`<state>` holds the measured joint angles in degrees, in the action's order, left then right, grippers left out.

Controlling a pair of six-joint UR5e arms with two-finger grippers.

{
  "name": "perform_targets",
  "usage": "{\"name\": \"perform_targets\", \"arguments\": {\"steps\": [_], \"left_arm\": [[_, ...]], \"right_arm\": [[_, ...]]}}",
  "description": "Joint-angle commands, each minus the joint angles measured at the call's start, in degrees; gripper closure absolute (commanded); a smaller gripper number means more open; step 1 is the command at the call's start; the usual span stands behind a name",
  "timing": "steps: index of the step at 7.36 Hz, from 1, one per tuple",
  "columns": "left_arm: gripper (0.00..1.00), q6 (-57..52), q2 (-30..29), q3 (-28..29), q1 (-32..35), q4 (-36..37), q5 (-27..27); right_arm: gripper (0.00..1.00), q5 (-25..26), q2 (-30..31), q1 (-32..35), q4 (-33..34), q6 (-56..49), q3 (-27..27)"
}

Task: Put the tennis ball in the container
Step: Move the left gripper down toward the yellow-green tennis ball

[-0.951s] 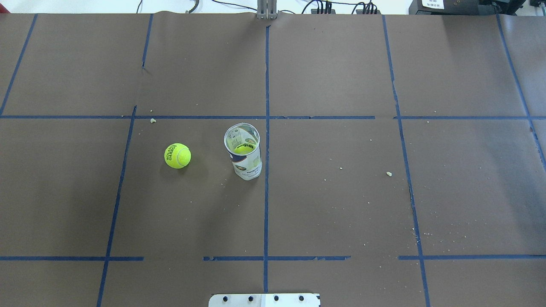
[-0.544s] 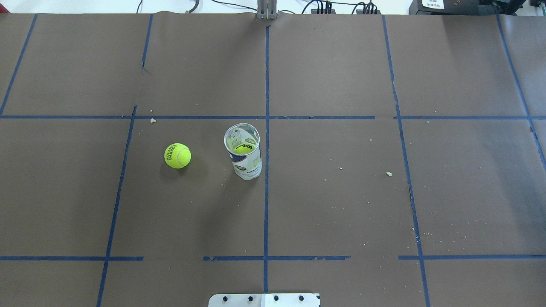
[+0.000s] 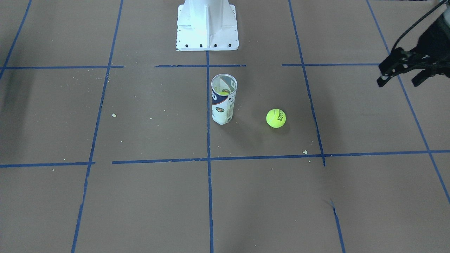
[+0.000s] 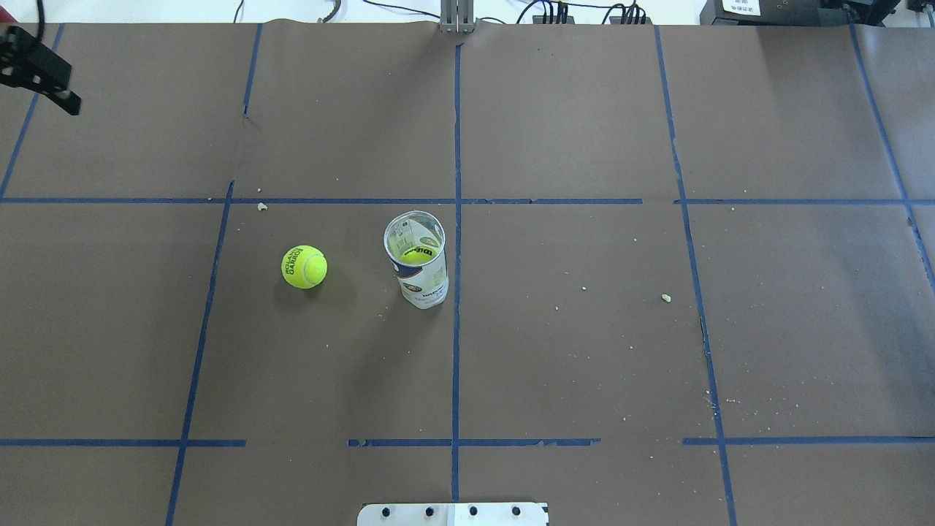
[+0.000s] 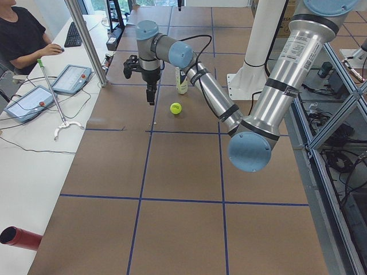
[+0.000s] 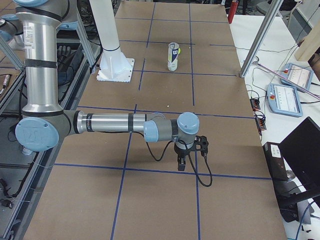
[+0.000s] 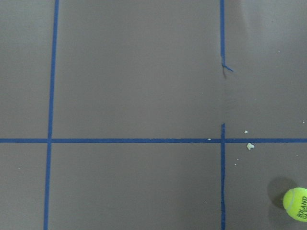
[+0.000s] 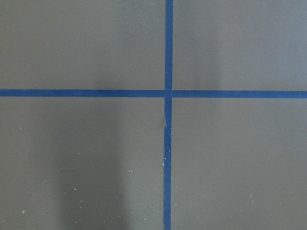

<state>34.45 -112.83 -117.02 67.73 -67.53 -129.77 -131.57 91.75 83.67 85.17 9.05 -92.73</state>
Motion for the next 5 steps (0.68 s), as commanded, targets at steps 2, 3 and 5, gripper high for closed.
{"name": "perform_targets", "arguments": {"steps": [2,3,5], "left_arm": [[0.0,7.39,-2.92,4.93,-14.36,-6.8,9.89],[0.0,8.17,-2.93,8.36,-15.25,-11.17,9.45],[0.0,20.42,-3.01,13.46,-21.46,-21.8,9.71]], "right_arm": [[0.0,0.0,0.0,0.0,0.0,0.0,0.0],[0.0,0.0,0.0,0.0,0.0,0.0,0.0],[0.0,0.0,0.0,0.0,0.0,0.0,0.0]]}}
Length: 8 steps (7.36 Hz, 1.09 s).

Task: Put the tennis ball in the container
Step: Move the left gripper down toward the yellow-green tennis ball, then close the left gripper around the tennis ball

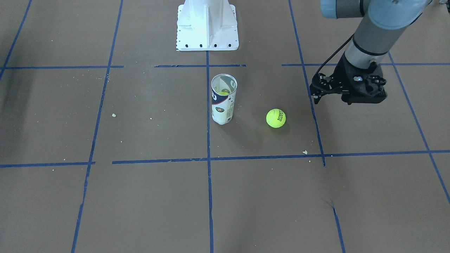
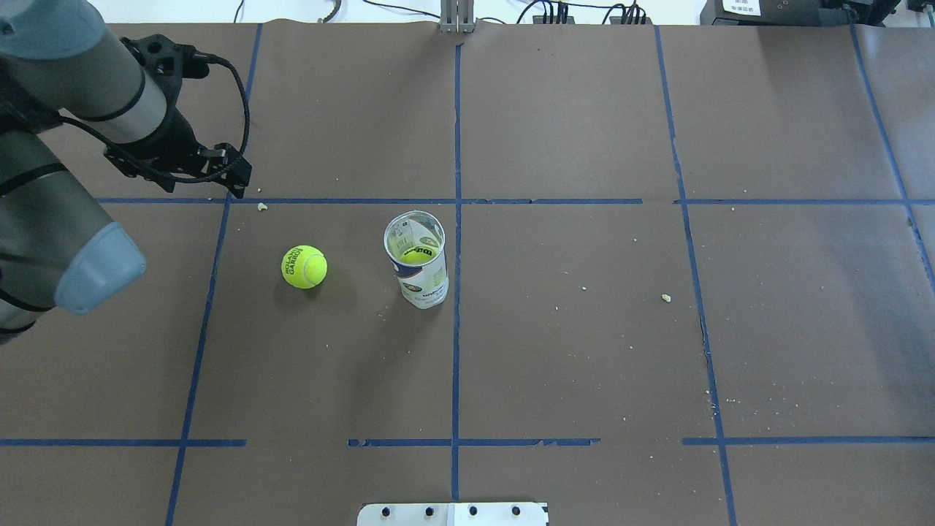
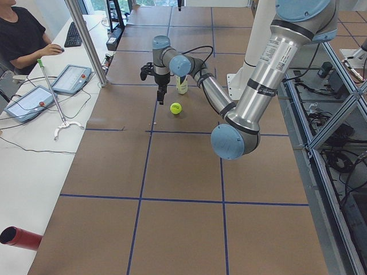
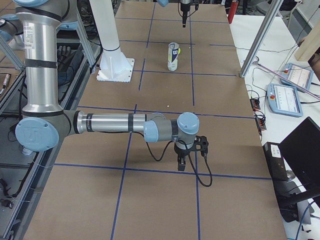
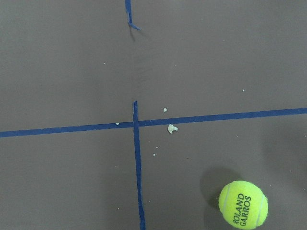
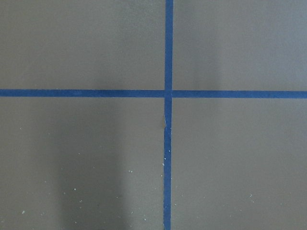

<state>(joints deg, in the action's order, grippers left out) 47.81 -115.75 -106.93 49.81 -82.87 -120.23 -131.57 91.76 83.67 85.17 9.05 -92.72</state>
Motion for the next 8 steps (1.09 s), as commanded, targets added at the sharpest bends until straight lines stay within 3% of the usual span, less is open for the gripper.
{"name": "perform_targets", "arguments": {"steps": [1,3,8], "left_arm": [[0.0,10.86,-0.09,5.57,-5.66,-10.43,0.26],[0.0,14.22,-0.62,11.54,-8.83,-17.04,0.52],[0.0,14.68,-1.15,13.49,-11.22,-17.42,0.53]], "right_arm": [[0.0,0.0,0.0,0.0,0.0,0.0,0.0],[0.0,0.0,0.0,0.0,0.0,0.0,0.0],[0.0,0.0,0.0,0.0,0.0,0.0,0.0]]}}
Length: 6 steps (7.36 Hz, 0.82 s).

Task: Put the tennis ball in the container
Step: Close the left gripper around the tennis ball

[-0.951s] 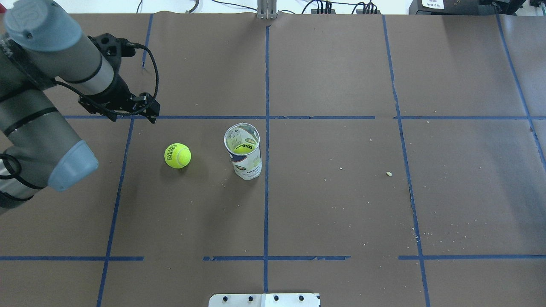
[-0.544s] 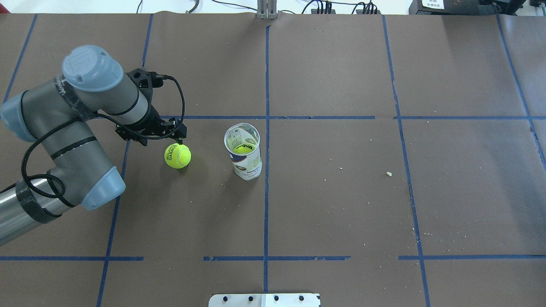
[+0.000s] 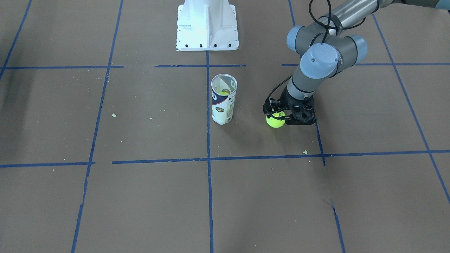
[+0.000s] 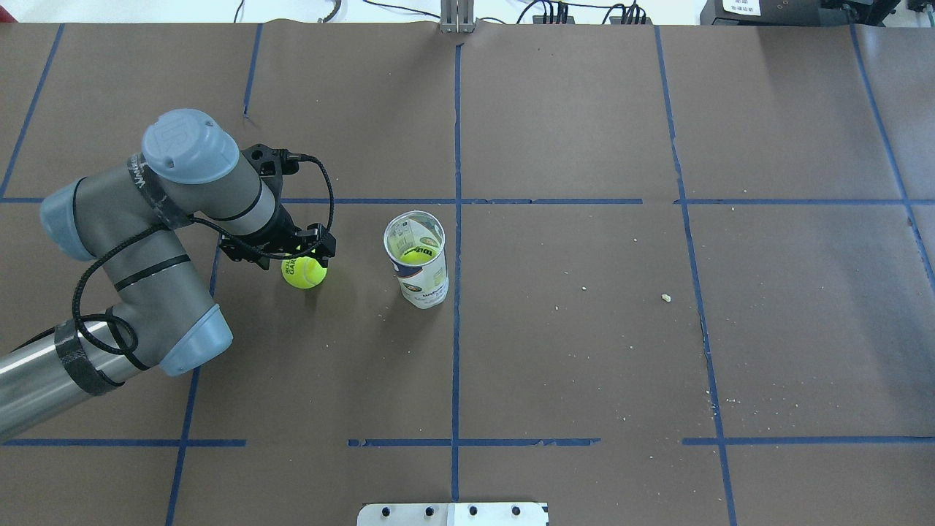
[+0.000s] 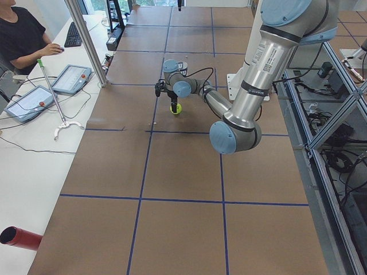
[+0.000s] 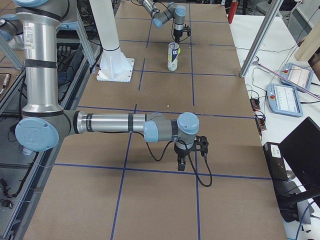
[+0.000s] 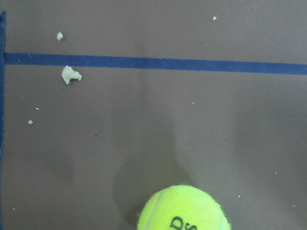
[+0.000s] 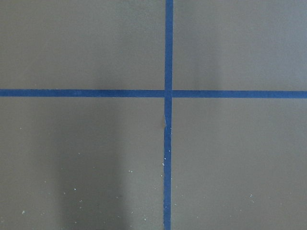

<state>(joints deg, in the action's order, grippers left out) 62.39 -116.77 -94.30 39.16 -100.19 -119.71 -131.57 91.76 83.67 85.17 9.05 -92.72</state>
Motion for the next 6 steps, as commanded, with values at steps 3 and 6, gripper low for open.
{"name": "perform_targets", "arguments": {"steps": [3,6], "left_arm": [[0.0,0.1,-0.91,5.7,-0.67,-4.83,0.09],[0.84,0.19,-1.09,4.92,-0.67,-4.75,0.09]], "right_arm": [[0.0,0.0,0.0,-0.09,0.0,0.0,0.0],[0.0,0.0,0.0,0.0,0.0,0.0,0.0]]}}
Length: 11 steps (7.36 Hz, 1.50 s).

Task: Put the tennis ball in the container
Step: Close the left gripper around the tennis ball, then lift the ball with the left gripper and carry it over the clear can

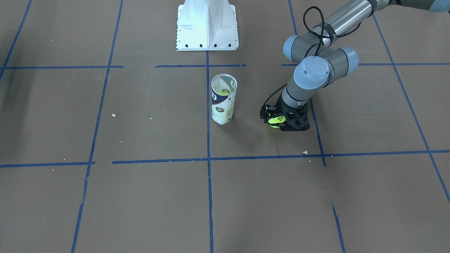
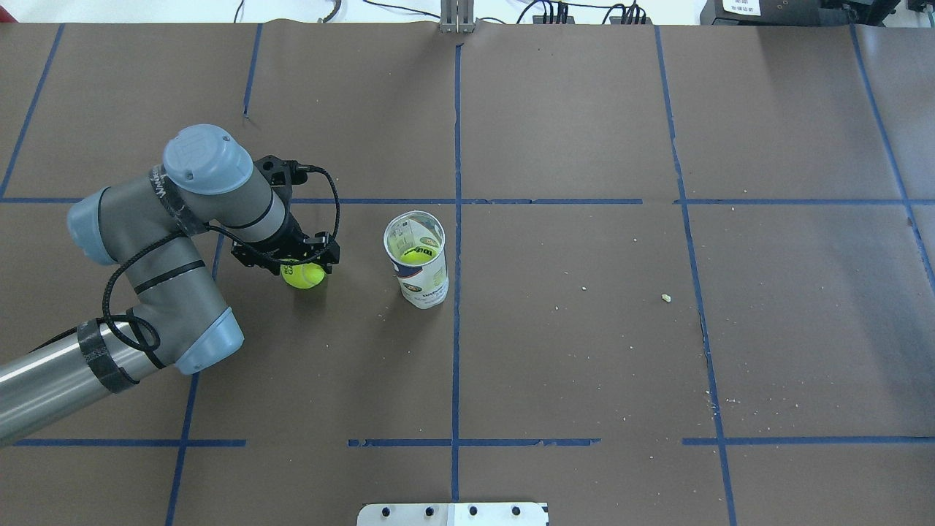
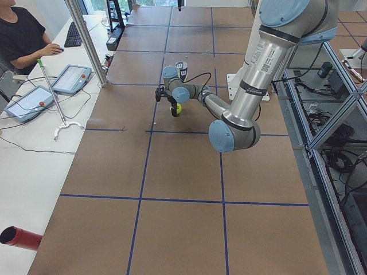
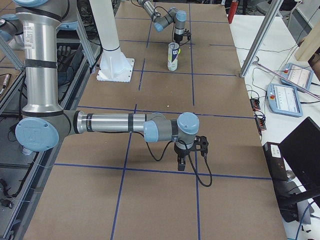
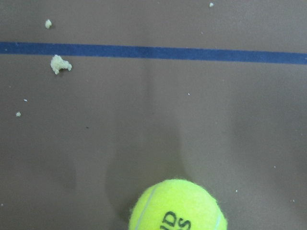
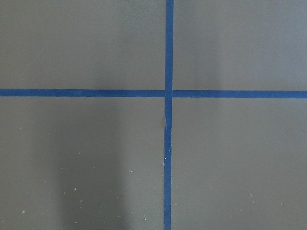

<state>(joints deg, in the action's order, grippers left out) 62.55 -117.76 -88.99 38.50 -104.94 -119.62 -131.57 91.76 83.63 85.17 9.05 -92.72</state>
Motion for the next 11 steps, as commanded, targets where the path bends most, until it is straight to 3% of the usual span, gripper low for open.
{"name": "perform_targets", "arguments": {"steps": [1,2,6,8,9,11], "left_arm": [[1.0,-0.06,-0.01,-1.35,0.17,0.09,-0.09],[1.0,-0.06,0.6,-4.32,0.61,1.22,-0.17],[1.0,-7.96,-1.84,-25.13,9.9,32.53,-0.44],[1.0,-7.97,-5.62,-32.18,11.68,44.68,-1.31],[1.0,-7.88,-9.12,-33.26,11.69,49.52,-3.58],[1.0,-3.0,-15.89,-28.91,11.34,51.07,-7.01]], "right_arm": [[0.0,0.0,0.0,0.05,0.0,0.0,0.0],[0.0,0.0,0.0,0.05,0.0,0.0,0.0],[0.0,0.0,0.0,0.05,0.0,0.0,0.0],[0.0,0.0,0.0,0.05,0.0,0.0,0.0],[0.0,0.0,0.0,0.05,0.0,0.0,0.0],[0.0,0.0,0.0,0.05,0.0,0.0,0.0]]}}
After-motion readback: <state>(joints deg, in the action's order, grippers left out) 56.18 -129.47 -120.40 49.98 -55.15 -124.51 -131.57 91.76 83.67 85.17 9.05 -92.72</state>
